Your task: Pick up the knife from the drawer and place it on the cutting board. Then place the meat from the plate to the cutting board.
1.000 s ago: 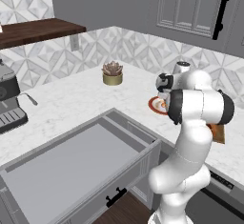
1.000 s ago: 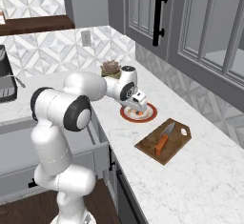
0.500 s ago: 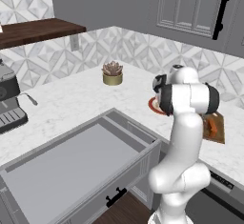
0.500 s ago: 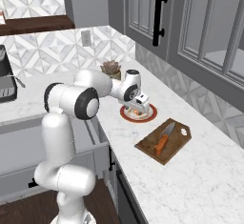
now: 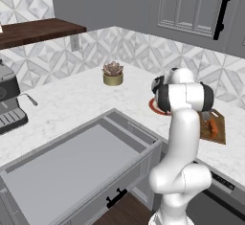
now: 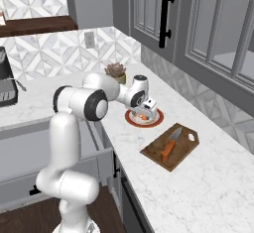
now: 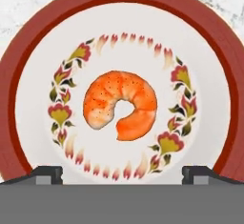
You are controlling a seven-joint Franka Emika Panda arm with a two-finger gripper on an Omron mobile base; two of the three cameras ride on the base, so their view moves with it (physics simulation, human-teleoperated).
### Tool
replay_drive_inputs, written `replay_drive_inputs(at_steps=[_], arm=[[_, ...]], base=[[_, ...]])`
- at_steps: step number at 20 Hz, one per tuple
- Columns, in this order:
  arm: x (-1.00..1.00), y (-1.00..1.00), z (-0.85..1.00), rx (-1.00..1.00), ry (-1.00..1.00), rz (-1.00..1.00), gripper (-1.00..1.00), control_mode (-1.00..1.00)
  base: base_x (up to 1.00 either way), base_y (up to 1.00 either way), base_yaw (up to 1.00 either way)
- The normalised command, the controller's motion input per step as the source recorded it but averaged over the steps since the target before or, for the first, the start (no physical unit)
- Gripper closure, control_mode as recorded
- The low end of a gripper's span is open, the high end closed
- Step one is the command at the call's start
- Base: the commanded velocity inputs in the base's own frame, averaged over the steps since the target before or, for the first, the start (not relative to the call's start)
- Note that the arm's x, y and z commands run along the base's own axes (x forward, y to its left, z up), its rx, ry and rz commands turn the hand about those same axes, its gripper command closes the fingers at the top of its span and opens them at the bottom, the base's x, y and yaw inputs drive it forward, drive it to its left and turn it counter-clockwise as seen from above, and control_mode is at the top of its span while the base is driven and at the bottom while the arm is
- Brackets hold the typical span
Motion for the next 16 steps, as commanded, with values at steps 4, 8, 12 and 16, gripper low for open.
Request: replay_drive_inputs(at_steps=[4,8,12,16], arm=[[0.37,-0.03,-0.23,0.0,0.0,0.04,-1.0,-1.0],[0.44,-0.08,-0.35,0.0,0.0,0.03,-1.0,-1.0],[0.18,-0.13,-0.19,0.0,0.0,0.01,-1.0,-1.0],[0.1,-0.19,-0.15,0.0,0.0,0.01,-1.0,-1.0]], base=[[0.0,0.0,0.0],[0.0,0.0,0.0],[0.0,0.0,0.0],[0.0,0.0,0.0]])
